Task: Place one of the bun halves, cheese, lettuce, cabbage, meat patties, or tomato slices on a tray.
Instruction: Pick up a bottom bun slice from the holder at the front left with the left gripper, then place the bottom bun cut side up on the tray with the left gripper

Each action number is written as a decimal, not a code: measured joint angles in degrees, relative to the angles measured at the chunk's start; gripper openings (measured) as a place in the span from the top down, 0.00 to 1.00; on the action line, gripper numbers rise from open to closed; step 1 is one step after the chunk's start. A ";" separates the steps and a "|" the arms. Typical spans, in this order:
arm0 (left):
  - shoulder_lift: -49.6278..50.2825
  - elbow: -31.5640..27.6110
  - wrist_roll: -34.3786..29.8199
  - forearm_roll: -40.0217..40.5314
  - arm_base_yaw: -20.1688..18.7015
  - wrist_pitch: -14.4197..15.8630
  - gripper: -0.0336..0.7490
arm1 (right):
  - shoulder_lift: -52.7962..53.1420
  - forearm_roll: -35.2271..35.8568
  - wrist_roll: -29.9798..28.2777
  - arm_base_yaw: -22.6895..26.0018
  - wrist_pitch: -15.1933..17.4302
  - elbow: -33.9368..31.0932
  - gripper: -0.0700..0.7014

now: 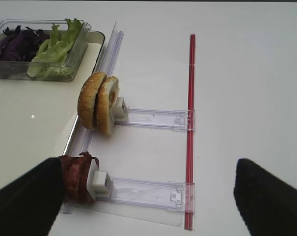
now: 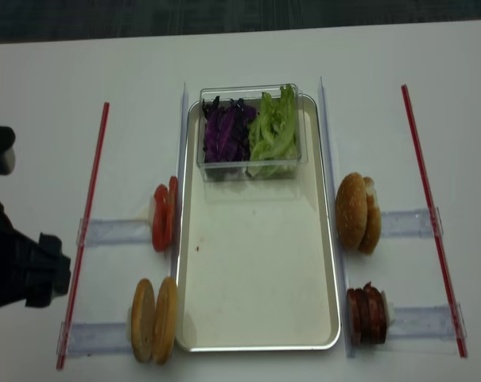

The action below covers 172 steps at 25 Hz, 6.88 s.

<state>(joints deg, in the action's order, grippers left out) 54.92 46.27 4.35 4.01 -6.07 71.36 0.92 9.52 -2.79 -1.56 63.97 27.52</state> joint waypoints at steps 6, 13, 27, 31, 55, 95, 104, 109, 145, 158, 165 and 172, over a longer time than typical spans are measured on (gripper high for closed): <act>1.76 0.00 0.90 1.66 0.00 -0.15 0.20 | 0.00 0.00 0.00 0.00 0.00 0.00 0.02; 3.25 0.08 1.29 -0.60 0.00 -0.38 0.22 | 0.00 0.00 0.00 0.00 0.00 0.00 0.02; 3.25 0.08 4.08 -5.33 -1.05 -0.38 0.22 | 0.00 0.00 0.00 -0.55 0.00 0.00 0.02; 3.25 0.08 6.58 -5.33 -4.84 -0.38 0.22 | 0.00 0.00 0.00 -0.55 0.00 0.00 0.02; 14.21 2.15 24.16 -5.43 -28.68 -6.28 0.24 | 0.00 0.00 0.26 -0.55 0.00 0.00 0.03; 33.40 5.06 44.80 6.70 -43.45 -12.94 0.46 | 0.00 0.00 0.26 -0.55 0.00 0.00 0.03; 33.54 5.14 44.80 6.83 -43.45 -11.31 0.61 | 0.00 0.00 0.26 -0.55 0.00 0.00 0.03; 33.54 5.14 44.80 6.83 -43.45 -10.07 0.70 | 0.00 0.00 0.26 -0.55 0.00 0.00 0.03; 32.26 16.69 38.32 6.77 -43.45 -2.21 0.81 | 0.00 0.00 0.26 -0.55 0.00 0.00 0.03; 26.55 16.69 36.25 2.43 -42.23 -3.65 0.81 | 0.00 0.00 0.26 -0.55 0.00 0.00 0.03; 26.55 16.69 28.74 -5.60 -37.34 -8.00 0.81 | 0.00 0.00 0.26 -0.55 0.00 0.00 0.03; 26.55 16.69 22.00 -13.25 -33.26 -10.76 0.81 | 0.00 0.00 0.26 -0.55 0.00 0.00 0.03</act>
<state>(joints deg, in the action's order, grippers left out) 81.46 62.96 26.36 -9.24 -39.33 60.60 0.92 9.52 -2.53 -2.10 63.97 27.52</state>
